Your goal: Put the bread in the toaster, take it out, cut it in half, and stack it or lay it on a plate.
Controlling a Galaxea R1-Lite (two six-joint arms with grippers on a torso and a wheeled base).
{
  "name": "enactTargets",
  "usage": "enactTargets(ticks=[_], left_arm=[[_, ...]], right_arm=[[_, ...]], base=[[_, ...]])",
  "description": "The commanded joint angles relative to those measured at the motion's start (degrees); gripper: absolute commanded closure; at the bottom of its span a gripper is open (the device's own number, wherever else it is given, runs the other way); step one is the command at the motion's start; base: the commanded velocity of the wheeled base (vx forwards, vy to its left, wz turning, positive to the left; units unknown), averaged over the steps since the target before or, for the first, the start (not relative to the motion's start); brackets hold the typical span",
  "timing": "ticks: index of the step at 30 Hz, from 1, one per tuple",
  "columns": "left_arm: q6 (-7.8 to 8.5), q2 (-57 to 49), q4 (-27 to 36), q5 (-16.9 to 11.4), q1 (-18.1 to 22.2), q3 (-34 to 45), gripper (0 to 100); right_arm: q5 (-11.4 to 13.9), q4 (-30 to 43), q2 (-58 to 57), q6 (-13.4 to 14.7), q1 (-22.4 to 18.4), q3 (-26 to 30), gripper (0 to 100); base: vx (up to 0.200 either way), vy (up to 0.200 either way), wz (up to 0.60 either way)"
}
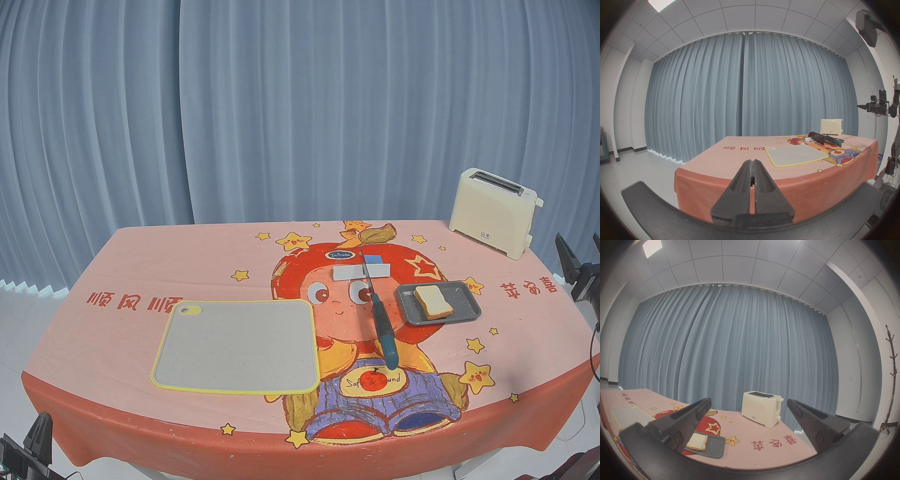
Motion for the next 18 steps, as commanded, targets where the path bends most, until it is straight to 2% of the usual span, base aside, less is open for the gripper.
enactTargets(ticks=[1, 18], left_arm=[[-0.04, -0.22, -0.01, -0.02, 0.0, 1.01, 100], [-0.04, -0.31, -0.01, 0.07, 0.0, 1.01, 100]], right_arm=[[-0.02, 0.07, -1.58, -0.11, -0.14, 0.22, 0], [-0.11, 0.24, -3.6, -0.19, -0.05, 3.38, 0]], base=[[0.0, 0.0, 0.0], [0.0, 0.0, 0.0]])
